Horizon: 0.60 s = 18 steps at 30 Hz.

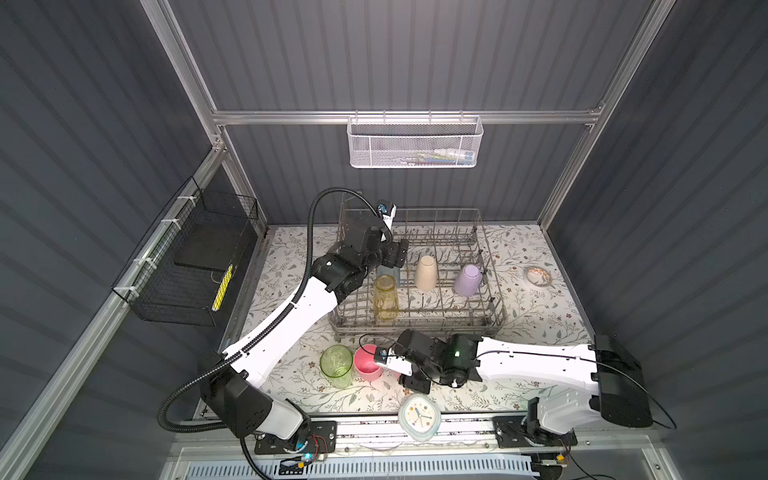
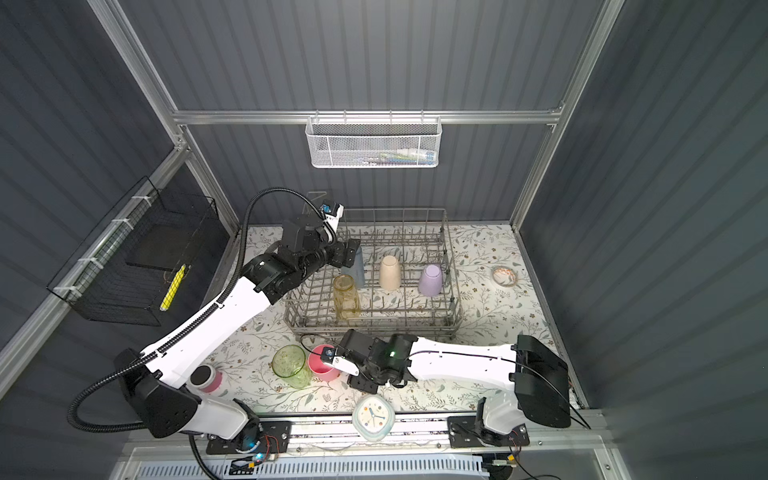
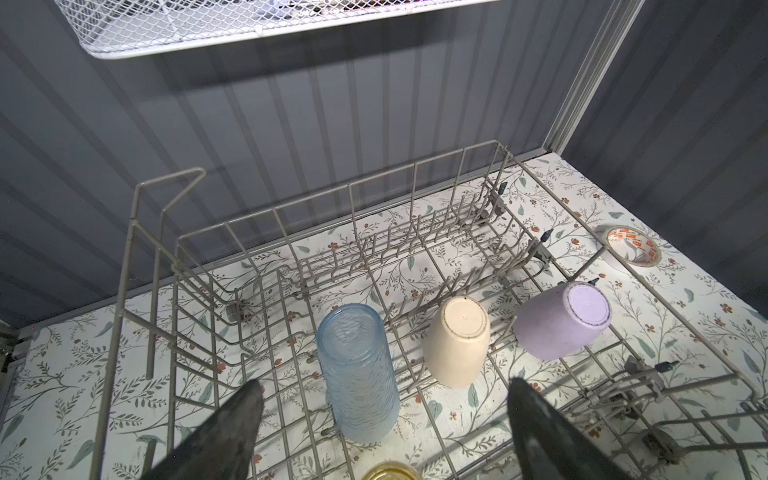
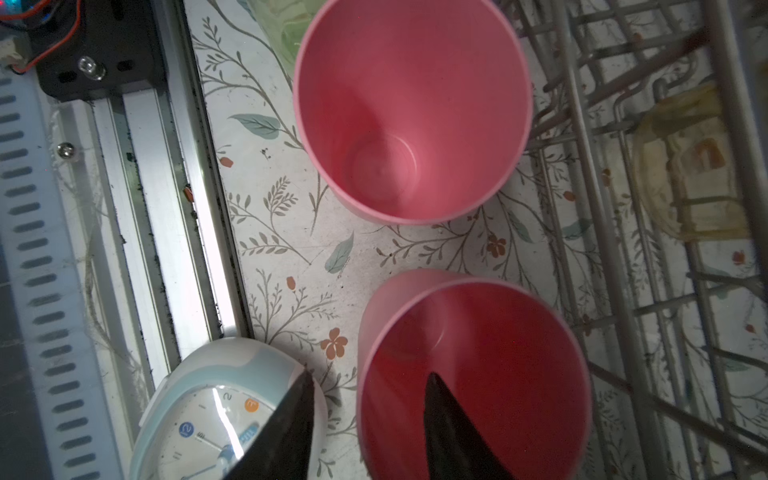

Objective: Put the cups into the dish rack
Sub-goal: 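Move the right gripper down into the pink cup rim nearest the rack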

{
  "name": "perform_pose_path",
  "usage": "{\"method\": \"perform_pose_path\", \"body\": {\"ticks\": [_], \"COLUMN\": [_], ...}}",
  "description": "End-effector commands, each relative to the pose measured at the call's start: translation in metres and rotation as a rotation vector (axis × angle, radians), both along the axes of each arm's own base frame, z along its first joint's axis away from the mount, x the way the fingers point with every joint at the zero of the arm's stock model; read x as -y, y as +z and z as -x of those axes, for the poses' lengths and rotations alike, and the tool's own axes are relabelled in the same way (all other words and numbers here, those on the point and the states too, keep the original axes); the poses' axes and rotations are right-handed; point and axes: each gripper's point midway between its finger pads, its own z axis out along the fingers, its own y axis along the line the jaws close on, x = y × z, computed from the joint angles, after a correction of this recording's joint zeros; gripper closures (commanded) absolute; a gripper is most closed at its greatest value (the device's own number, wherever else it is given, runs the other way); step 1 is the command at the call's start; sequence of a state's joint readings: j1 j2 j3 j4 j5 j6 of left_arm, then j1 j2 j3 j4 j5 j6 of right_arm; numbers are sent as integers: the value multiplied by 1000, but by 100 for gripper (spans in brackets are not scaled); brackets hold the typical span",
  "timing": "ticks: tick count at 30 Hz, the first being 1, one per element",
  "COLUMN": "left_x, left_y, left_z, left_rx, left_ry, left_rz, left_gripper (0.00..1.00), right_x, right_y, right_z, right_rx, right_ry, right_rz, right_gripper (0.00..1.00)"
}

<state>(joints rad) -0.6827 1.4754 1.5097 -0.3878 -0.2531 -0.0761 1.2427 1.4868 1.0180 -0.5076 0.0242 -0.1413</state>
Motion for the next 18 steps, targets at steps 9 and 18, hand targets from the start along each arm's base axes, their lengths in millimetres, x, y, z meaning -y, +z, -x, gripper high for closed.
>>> {"method": "perform_pose_path", "body": {"ticks": [9, 18], "left_x": [-8, -10], "left_y": [-1, -5], "left_z": [1, -1], "left_rx": [-10, -19], "left_ry": [13, 16], "left_rz": [17, 15], "left_gripper": [8, 8], "right_x": [-6, -1], "right_y": [-7, -3], "right_z": [1, -3], "right_rx": [-51, -35], "right_ry": [27, 12], "right_rz": [15, 42], "right_gripper": [71, 88]}}
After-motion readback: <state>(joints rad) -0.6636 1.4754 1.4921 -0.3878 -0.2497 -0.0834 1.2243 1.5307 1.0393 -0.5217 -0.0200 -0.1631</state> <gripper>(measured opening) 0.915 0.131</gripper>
